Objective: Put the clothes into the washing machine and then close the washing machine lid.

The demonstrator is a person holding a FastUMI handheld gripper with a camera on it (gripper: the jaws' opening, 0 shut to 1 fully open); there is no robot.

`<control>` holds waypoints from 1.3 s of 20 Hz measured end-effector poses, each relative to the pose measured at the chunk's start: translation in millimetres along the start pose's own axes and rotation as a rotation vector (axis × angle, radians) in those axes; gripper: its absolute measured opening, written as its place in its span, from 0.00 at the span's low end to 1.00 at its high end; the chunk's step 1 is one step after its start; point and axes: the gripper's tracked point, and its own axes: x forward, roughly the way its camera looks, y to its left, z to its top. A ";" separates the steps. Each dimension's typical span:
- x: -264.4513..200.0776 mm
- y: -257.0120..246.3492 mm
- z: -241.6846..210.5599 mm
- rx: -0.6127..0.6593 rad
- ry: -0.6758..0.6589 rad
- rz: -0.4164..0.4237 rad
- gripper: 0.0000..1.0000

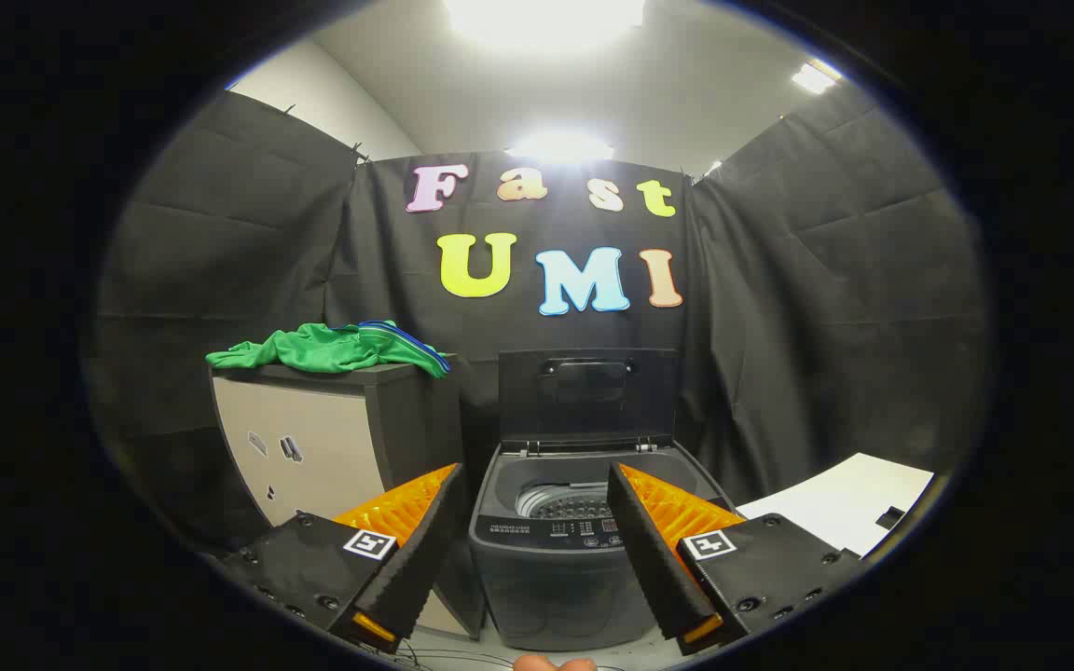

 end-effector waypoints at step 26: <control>19.7 15.5 6.0 0.020 0.017 0.028 0.96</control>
